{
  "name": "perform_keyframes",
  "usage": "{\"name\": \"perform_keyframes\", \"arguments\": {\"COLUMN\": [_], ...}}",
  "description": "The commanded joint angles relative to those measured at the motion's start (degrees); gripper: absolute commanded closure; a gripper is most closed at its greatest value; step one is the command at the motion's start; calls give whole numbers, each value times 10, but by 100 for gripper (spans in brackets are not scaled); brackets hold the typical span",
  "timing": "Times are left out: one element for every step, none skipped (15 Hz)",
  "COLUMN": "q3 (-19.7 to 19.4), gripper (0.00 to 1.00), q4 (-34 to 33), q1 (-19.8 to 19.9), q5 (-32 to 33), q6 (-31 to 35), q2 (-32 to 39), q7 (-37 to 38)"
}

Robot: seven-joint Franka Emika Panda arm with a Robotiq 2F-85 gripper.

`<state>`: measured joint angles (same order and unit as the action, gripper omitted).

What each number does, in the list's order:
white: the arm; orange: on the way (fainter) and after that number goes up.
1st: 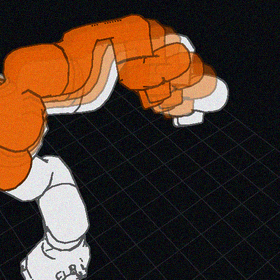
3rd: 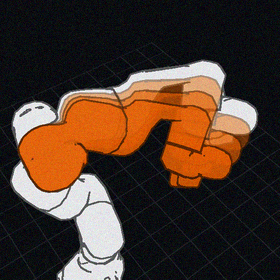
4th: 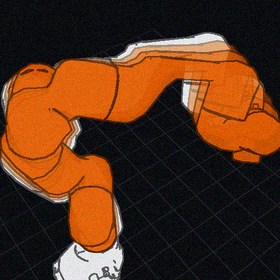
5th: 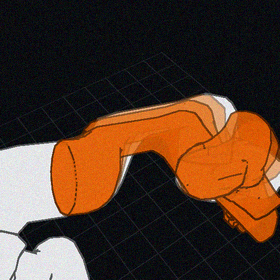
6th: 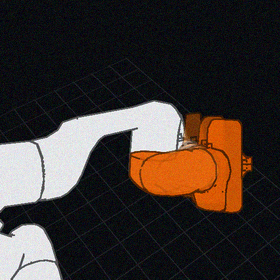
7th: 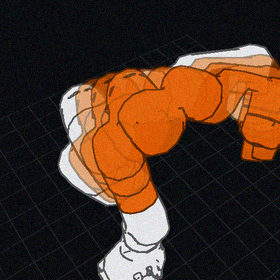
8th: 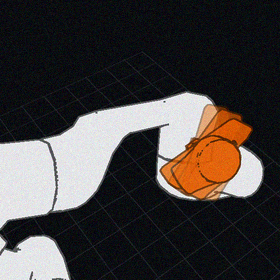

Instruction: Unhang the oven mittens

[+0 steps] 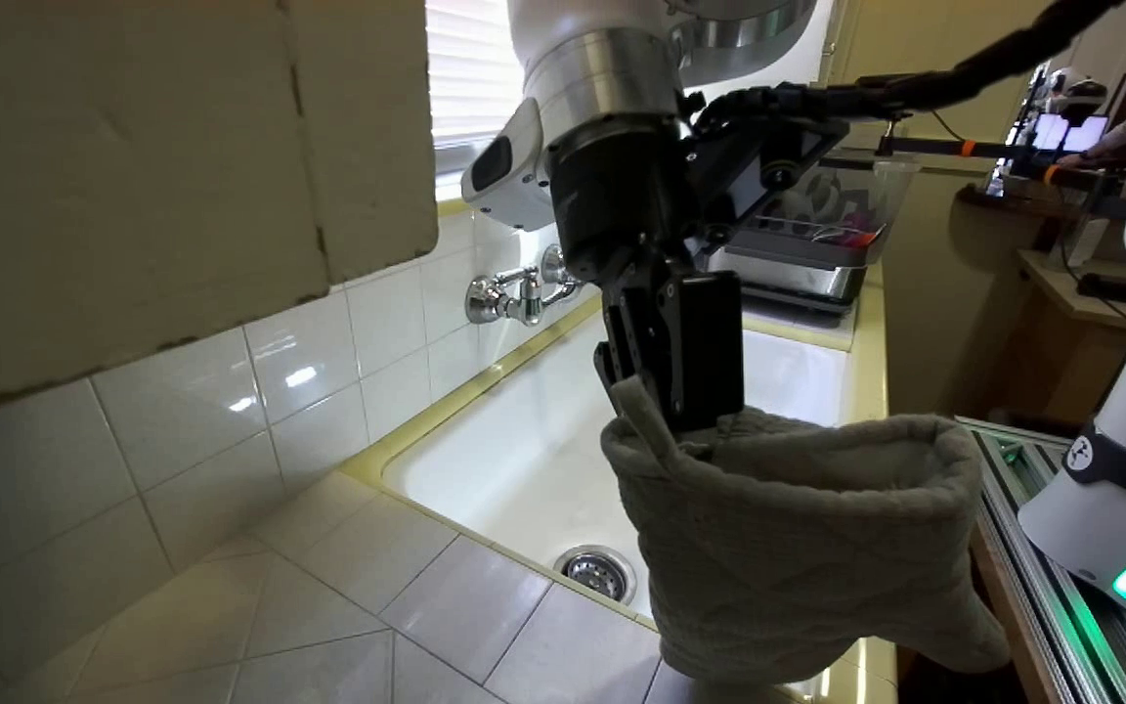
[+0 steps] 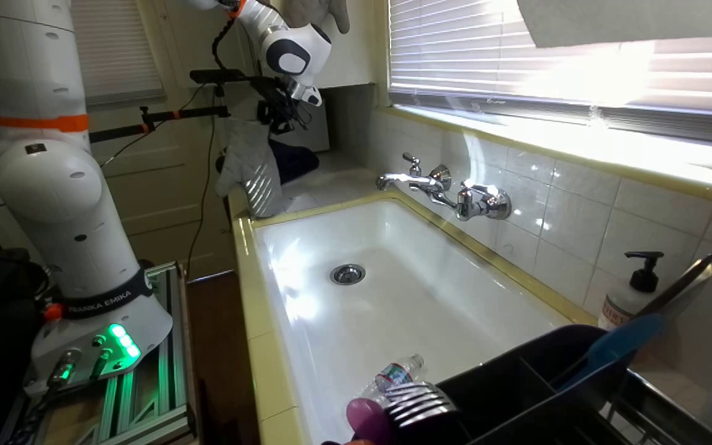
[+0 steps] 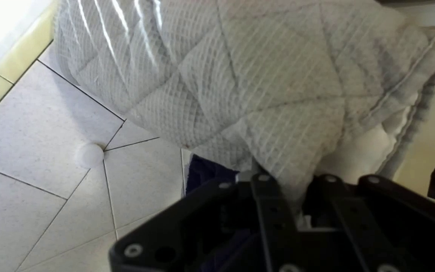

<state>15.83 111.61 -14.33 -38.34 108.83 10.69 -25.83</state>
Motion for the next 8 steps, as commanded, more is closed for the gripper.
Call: {"name": "perform_keyframes", "arguments": {"q3": [7, 9, 11, 12, 14, 15, 17, 18], "gripper": [98, 98, 98, 98, 98, 98, 98, 98], "q4": [-25, -28, -32, -36, -41, -44, -49, -54], "q1": [-2, -2, -2, -2, -2, -2, -2, -2], "q5": [-1, -3, -7, -9, -14, -20, -23, -27], "q6": [5, 7, 8, 11, 13, 16, 20, 22], "q2": [25, 29, 34, 38, 43, 47, 53, 57], "q7": [8, 7, 5, 6, 4, 4, 4, 4]}}
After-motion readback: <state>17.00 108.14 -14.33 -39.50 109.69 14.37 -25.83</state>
